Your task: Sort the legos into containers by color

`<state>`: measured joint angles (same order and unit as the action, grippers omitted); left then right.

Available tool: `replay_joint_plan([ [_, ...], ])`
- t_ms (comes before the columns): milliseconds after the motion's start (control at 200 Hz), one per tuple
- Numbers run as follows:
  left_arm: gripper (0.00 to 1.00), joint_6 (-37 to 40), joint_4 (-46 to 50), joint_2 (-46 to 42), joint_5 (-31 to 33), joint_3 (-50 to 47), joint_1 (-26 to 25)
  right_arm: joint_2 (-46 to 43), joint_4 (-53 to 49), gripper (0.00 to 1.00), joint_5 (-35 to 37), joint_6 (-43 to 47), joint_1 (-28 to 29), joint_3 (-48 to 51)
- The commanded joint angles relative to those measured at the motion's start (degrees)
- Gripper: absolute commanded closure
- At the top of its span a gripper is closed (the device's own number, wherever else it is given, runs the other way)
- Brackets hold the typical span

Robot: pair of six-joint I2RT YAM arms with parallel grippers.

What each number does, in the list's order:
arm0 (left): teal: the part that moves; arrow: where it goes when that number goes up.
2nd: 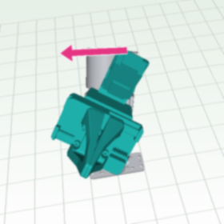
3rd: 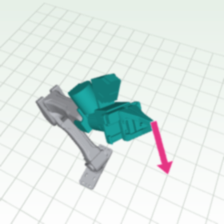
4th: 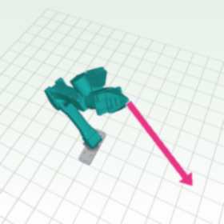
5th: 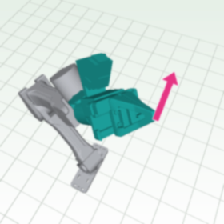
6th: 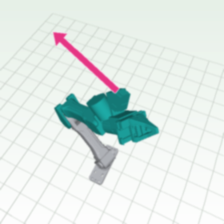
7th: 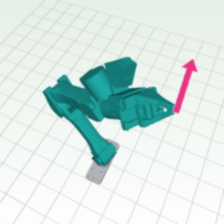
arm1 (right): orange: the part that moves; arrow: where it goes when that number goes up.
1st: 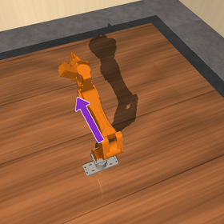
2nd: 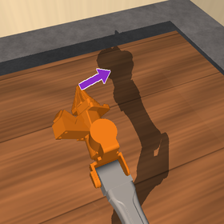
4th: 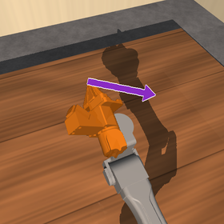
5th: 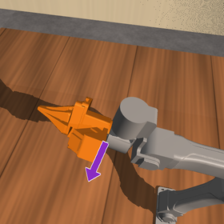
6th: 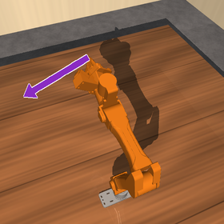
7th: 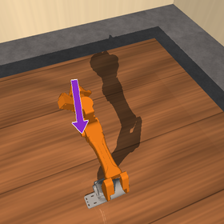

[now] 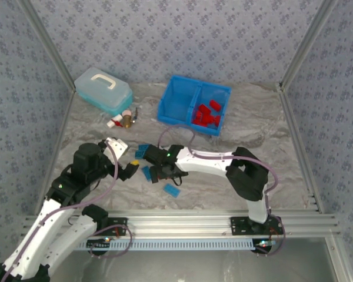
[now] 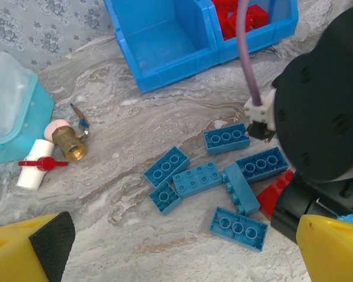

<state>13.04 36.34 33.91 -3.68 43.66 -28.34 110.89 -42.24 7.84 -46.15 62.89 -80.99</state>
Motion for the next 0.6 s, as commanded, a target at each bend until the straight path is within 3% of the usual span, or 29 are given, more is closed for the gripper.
replay_joint_plan([
  [0,0.01,0.42,1.02,0.17,0.28,0.11,0.3,2.14,-0.81,0.0,-1.88,-1.15,0.62,-3.07],
  [120,0.01,0.52,0.78,0.45,-0.59,0.11,0.31,4.03,-0.58,0.02,-0.92,-2.03,0.44,-3.38],
  [295,0.01,0.23,0.58,0.72,-1.72,-0.15,0.3,5.52,2.37,0.23,-2.8,-2.46,-0.95,-2.37],
  [365,0.01,0.23,0.7,0.84,-1.84,-0.09,0.3,6.51,2.46,0.22,-3.41,-2.38,-1.11,-2.95],
  [500,0.01,0.25,0.84,1.49,-1.99,0.11,0.3,7.88,2.69,0.12,-3.67,-2.18,-1.25,-4.15],
  [595,0.01,0.24,0.84,1.68,-2.13,0.15,0.36,9.08,3.05,0.14,-3.77,-2.25,-1.62,-4.7],
])
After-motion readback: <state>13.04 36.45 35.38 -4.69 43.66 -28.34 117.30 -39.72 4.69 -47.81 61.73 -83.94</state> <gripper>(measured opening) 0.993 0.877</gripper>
